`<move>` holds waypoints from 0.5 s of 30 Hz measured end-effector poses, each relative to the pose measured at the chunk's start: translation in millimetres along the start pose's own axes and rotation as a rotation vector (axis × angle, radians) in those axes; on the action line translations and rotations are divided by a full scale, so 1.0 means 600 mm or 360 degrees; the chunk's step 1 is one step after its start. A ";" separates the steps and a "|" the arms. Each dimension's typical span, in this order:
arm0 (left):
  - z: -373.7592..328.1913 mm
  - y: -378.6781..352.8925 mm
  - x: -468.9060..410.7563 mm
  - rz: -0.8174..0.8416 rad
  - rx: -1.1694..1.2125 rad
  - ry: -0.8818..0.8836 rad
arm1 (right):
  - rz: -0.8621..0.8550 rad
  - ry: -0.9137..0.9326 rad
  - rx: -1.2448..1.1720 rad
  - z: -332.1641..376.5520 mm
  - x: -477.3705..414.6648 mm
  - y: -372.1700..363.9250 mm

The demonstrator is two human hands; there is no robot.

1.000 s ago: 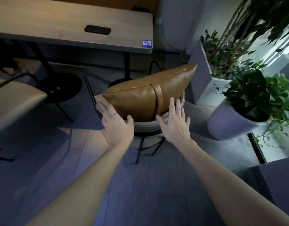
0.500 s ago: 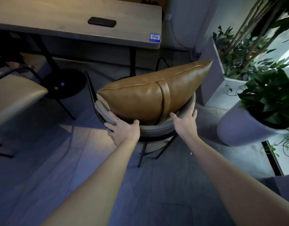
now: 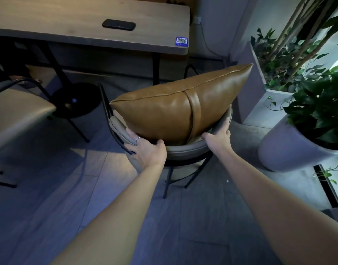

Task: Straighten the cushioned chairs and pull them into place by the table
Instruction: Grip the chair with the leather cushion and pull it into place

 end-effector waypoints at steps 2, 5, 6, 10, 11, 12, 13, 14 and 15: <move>0.008 0.008 0.001 -0.0018 0.0015 -0.0005 | 0.0010 -0.0007 -0.0001 0.001 0.009 -0.004; 0.019 0.028 0.002 -0.0054 0.0000 -0.0039 | 0.0010 0.0000 -0.0010 -0.002 0.029 -0.012; 0.022 0.035 0.003 -0.0060 -0.0005 -0.0060 | 0.0010 -0.0003 -0.0012 -0.004 0.037 -0.016; 0.034 0.064 0.003 -0.0054 -0.0004 -0.0109 | -0.0007 -0.0043 -0.0004 -0.015 0.070 -0.030; 0.039 0.071 0.002 -0.0045 0.0004 -0.0114 | -0.0015 -0.0057 0.0003 -0.018 0.079 -0.035; 0.044 0.079 0.001 -0.0035 0.0018 -0.0120 | -0.0024 -0.0073 0.0010 -0.020 0.088 -0.039; 0.049 0.088 -0.001 -0.0024 0.0035 -0.0127 | -0.0030 -0.0090 0.0018 -0.022 0.099 -0.045; 0.054 0.097 -0.003 -0.0017 0.0050 -0.0132 | -0.0038 -0.0103 0.0024 -0.024 0.110 -0.050; 0.059 0.106 -0.006 -0.0012 0.0059 -0.0137 | -0.0045 -0.0117 0.0025 -0.027 0.121 -0.056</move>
Point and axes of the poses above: each hand's wrist, its own x-axis away from the middle knuckle, its own y-axis out of the back of the hand, z = x × y, the point moved 8 cm from there along -x, towards the middle knuckle, and after that the axes turned 3 degrees about -x, right-handed, at the moved point
